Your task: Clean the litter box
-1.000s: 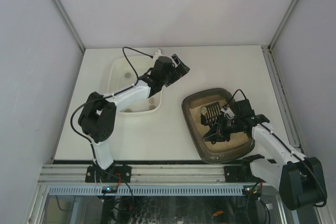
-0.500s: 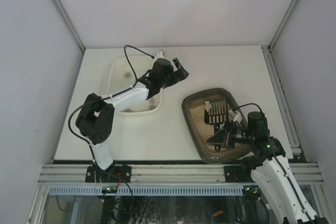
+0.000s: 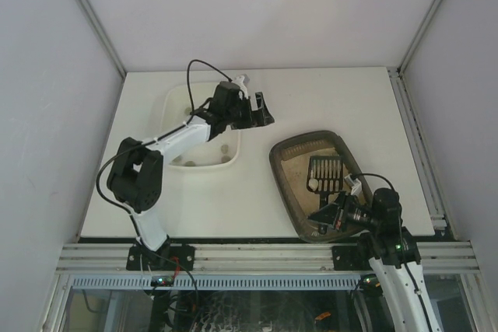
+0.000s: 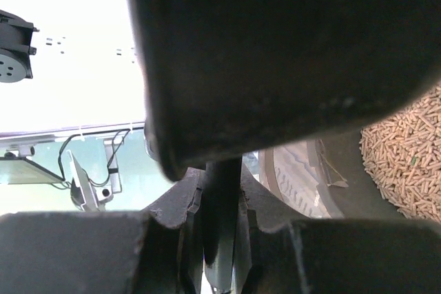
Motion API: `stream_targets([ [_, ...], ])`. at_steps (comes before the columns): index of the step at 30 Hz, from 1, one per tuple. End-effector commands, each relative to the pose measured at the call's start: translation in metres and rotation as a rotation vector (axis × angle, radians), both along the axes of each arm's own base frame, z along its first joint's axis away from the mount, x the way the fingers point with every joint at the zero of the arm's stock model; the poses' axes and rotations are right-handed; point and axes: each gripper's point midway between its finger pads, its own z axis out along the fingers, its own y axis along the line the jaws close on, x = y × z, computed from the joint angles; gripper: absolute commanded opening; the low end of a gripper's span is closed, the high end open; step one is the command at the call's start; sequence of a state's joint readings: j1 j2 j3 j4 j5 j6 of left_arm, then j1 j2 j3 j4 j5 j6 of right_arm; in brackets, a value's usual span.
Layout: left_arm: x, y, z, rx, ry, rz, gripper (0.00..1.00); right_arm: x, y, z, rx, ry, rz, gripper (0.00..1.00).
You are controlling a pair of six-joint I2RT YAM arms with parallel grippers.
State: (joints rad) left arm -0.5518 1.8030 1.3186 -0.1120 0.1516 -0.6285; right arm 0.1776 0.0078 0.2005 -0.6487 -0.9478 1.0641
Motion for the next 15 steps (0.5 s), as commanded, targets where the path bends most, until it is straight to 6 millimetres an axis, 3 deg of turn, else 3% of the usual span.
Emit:
stream_targets([
  [1, -0.006, -0.002, 0.066, -0.052, -0.181, -0.257, 1.00, -0.004, 0.002, 0.015, 0.033, -0.045, 0.022, 0.00],
  [3, -0.003, 0.009, 0.073, -0.124, -0.173, -0.282, 1.00, 0.002, 0.002, 0.029, 0.087, -0.053, 0.005, 0.00],
  [5, 0.001, 0.021, 0.077, -0.206, -0.147, -0.276, 1.00, 0.012, 0.001, 0.027, 0.138, 0.008, -0.026, 0.00],
  [8, 0.021, 0.046, 0.071, -0.234, -0.069, -0.169, 1.00, 0.019, 0.004, 0.042, 0.265, 0.032, -0.035, 0.00],
  [11, 0.033, 0.073, 0.052, -0.125, -0.003, -0.077, 1.00, 0.024, 0.002, 0.065, 0.359, -0.005, -0.040, 0.00],
  [15, 0.039, 0.102, 0.044, 0.040, -0.064, 0.014, 1.00, 0.024, 0.007, 0.060, 0.333, 0.040, -0.030, 0.00],
])
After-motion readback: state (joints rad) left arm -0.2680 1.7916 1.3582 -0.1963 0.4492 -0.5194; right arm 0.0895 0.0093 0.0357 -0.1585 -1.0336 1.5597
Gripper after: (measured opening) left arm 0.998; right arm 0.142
